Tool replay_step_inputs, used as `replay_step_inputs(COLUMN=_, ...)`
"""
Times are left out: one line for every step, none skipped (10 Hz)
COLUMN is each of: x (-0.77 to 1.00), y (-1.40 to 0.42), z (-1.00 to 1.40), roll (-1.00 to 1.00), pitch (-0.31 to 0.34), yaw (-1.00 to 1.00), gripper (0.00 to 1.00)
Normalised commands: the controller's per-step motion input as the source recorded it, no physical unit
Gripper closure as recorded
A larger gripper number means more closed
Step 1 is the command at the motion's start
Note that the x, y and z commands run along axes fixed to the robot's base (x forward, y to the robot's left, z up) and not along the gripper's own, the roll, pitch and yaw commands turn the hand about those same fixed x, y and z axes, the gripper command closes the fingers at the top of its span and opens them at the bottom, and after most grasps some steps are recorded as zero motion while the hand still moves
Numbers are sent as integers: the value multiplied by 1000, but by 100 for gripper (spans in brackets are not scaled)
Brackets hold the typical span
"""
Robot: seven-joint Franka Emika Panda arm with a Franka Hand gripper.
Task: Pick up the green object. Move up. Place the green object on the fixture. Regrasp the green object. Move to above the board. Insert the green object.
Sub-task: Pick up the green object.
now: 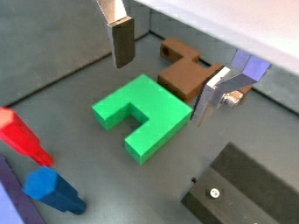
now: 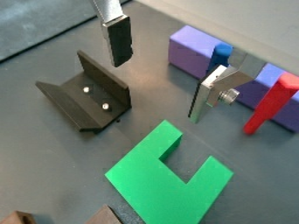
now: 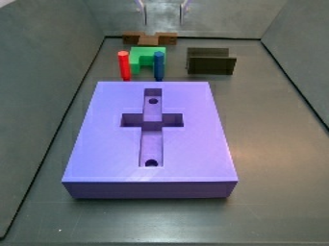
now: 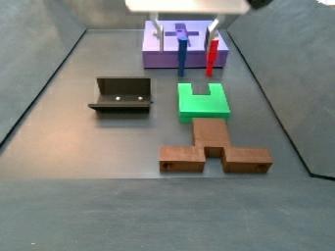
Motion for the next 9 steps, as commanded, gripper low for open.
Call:
replay_step_inputs(x=146, y=0, z=-797, roll=-150, pitch=-106, yaw=-77, gripper=0)
replay_step_inputs(x=97, y=0, z=-691, roll=-201, pitch=-80, yaw=-114, gripper=0)
replay_step_inputs(x=43, y=0, z=-523, roll=-290, pitch=-60, yaw=-134, gripper=0)
replay_step_inputs(x=31, y=0, z=-357, roll=-370, pitch=-77, yaw=-123, gripper=0)
replay_step_inputs(x=49, y=0, z=-326, roll=-389, pitch=-84, yaw=-97, gripper=0)
replay_step_inputs(x=37, y=0, z=-291, roll=-404, pitch=-77, yaw=-71, gripper=0)
replay_step_inputs(x=60, y=0, z=-263, roll=-417, pitch=-73, yaw=-71, gripper=0)
replay_step_inputs(x=37, y=6, z=-357, roll=-341, pitch=-60, yaw=-43, gripper=0)
replay_step_inputs(x=11, y=0, z=-360, roll=-26, pitch=0, yaw=0, gripper=0)
